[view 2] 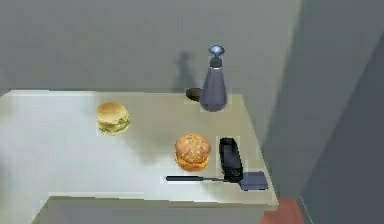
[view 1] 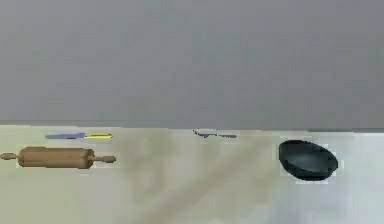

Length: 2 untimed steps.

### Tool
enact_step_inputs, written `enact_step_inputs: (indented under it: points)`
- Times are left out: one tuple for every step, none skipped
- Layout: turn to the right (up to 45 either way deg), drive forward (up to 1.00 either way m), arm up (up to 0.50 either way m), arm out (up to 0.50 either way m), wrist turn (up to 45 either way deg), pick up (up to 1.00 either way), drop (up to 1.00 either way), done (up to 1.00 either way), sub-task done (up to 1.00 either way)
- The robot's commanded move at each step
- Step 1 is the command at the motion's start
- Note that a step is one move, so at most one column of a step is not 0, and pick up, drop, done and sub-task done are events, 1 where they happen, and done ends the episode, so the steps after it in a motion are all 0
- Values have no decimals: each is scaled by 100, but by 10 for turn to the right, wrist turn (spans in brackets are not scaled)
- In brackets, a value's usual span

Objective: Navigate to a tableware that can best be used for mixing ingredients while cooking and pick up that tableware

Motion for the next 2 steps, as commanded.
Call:
enact_step_inputs:
  points:
    - [-450,0,0,0,0,0,0,0,0]
    - [-120,0,0,0,0,0,0,0,0]
